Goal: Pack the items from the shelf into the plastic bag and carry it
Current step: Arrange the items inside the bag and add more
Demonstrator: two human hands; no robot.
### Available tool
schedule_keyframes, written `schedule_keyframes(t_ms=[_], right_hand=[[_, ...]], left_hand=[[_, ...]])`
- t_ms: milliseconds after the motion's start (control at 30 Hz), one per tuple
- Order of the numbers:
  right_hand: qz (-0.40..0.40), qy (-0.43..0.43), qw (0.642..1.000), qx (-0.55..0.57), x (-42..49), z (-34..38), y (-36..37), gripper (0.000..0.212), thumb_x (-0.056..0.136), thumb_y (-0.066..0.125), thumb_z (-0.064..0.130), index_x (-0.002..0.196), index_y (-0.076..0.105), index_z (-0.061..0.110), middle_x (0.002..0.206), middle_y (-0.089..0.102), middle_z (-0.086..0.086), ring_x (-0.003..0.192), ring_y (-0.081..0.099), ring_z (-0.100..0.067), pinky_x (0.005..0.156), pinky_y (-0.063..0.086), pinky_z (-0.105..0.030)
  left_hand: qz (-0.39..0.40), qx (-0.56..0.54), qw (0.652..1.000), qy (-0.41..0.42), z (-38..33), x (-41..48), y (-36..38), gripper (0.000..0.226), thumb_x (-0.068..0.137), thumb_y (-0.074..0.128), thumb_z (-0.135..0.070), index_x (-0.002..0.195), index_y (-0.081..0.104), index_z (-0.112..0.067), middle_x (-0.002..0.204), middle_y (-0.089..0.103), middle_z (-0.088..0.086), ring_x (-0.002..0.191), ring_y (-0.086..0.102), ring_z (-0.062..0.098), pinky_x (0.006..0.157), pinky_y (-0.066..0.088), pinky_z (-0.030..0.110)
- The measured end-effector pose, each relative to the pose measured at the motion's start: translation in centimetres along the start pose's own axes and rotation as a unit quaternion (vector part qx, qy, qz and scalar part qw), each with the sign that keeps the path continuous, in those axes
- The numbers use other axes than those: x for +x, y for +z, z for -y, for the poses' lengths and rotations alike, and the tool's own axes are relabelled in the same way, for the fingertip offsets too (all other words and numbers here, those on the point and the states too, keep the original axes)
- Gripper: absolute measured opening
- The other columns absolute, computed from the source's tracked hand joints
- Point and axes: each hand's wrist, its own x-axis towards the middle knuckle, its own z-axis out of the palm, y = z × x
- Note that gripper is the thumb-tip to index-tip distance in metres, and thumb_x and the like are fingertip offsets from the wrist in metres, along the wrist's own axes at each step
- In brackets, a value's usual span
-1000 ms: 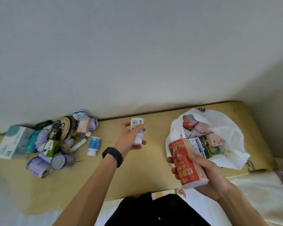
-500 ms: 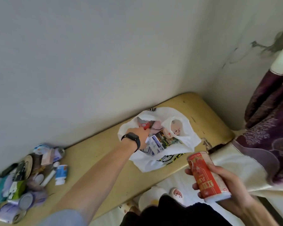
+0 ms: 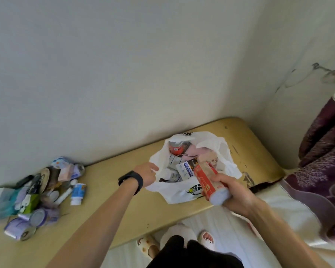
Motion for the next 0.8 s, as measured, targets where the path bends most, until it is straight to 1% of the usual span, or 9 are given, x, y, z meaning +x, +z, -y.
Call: schedule_keyframes(t_ms=[67, 167, 300, 367, 400, 467, 567, 667, 800], right_hand=[[-0.018, -0.021, 0.997, -0.075, 3.0, 1.3, 1.7, 0.031, 0.085, 0.07, 0.02, 0.112, 0.067, 0.005, 0.091, 0.075, -0.014, 0.079, 0.067, -0.026, 0.073, 0.055, -0.036], [-0.058, -0.037, 0.975, -0.21, 8.6, 1.7, 3.5, 0.059, 0.06, 0.084, 0.044, 0.106, 0.073, 0.008, 0.098, 0.077, -0.013, 0.091, 0.071, -0.03, 0.086, 0.056, -0.045], [-0.089, -0.029, 0.966, -0.242, 13.0, 1.3, 5.4, 0.033, 0.069, 0.081, 0.029, 0.089, 0.073, 0.005, 0.1, 0.074, -0.016, 0.085, 0.067, -0.026, 0.079, 0.053, -0.038], [-0.095, -0.031, 0.96, -0.263, 13.8, 0.6, 6.0, 0.03, 0.071, 0.083, 0.03, 0.094, 0.07, 0.016, 0.1, 0.073, -0.008, 0.088, 0.065, -0.021, 0.086, 0.052, -0.037], [-0.109, -0.041, 0.949, -0.291, 14.2, -0.1, 5.8, 0.037, 0.07, 0.085, 0.038, 0.099, 0.067, 0.024, 0.101, 0.073, 0.0, 0.091, 0.065, -0.017, 0.091, 0.053, -0.035], [-0.174, -0.068, 0.899, -0.395, 14.6, -1.4, 5.0, 0.052, 0.067, 0.082, 0.055, 0.11, 0.067, 0.029, 0.105, 0.073, 0.009, 0.095, 0.066, -0.013, 0.092, 0.052, -0.032], [-0.195, -0.082, 0.84, -0.5, 14.0, -2.6, 3.8, 0.039, 0.086, 0.066, 0.035, 0.124, 0.064, 0.028, 0.119, 0.07, -0.002, 0.094, 0.06, -0.019, 0.083, 0.046, -0.027], [-0.179, -0.055, 0.821, -0.539, 12.4, -3.0, 3.0, 0.039, 0.091, 0.059, 0.025, 0.13, 0.06, 0.026, 0.127, 0.064, -0.007, 0.109, 0.059, -0.027, 0.085, 0.043, -0.027], [-0.183, -0.111, 0.823, -0.526, 9.5, -2.4, 3.4, 0.037, 0.089, 0.065, 0.028, 0.125, 0.063, 0.029, 0.119, 0.067, 0.002, 0.099, 0.06, -0.016, 0.09, 0.051, -0.033]], left_hand=[[-0.007, -0.012, 1.0, 0.023, -0.7, -0.9, 0.3, 0.055, 0.088, 0.043, -0.001, 0.136, 0.053, -0.026, 0.144, 0.05, 0.003, 0.123, 0.053, 0.022, 0.084, 0.048, 0.027], [-0.039, -0.036, 0.997, 0.06, -1.2, -2.1, 0.6, 0.061, 0.086, 0.046, 0.002, 0.141, 0.048, -0.023, 0.147, 0.047, 0.005, 0.129, 0.049, 0.024, 0.096, 0.049, 0.031], [-0.053, -0.082, 0.991, 0.095, -0.5, -2.7, 0.6, 0.06, 0.084, 0.042, 0.005, 0.133, 0.055, -0.028, 0.143, 0.051, 0.001, 0.122, 0.054, 0.021, 0.093, 0.052, 0.034], [-0.059, -0.129, 0.983, 0.117, -0.3, -2.9, 0.4, 0.061, 0.085, 0.039, 0.006, 0.128, 0.059, -0.032, 0.143, 0.05, -0.004, 0.122, 0.055, 0.019, 0.094, 0.052, 0.037], [-0.068, -0.15, 0.978, 0.127, -0.1, -3.0, 0.2, 0.062, 0.085, 0.038, 0.006, 0.126, 0.06, -0.034, 0.143, 0.049, -0.006, 0.124, 0.054, 0.018, 0.096, 0.051, 0.036], [-0.089, -0.158, 0.973, 0.144, 0.1, -3.0, -0.1, 0.06, 0.086, 0.038, 0.006, 0.124, 0.062, -0.034, 0.143, 0.051, -0.006, 0.129, 0.049, 0.017, 0.099, 0.045, 0.028], [-0.105, -0.16, 0.97, 0.152, 0.6, -2.8, -0.2, 0.054, 0.09, 0.041, 0.003, 0.124, 0.063, -0.033, 0.144, 0.051, -0.004, 0.134, 0.044, 0.016, 0.102, 0.038, 0.023], [-0.104, -0.146, 0.974, 0.137, 1.0, -2.4, 0.4, 0.055, 0.087, 0.044, -0.001, 0.126, 0.06, -0.037, 0.145, 0.048, -0.004, 0.132, 0.044, 0.017, 0.103, 0.039, 0.027], [-0.106, -0.124, 0.974, 0.158, 1.7, -2.8, 1.4, 0.054, 0.089, 0.05, -0.016, 0.133, 0.05, -0.047, 0.15, 0.04, -0.003, 0.135, 0.04, 0.019, 0.108, 0.037, 0.032]])
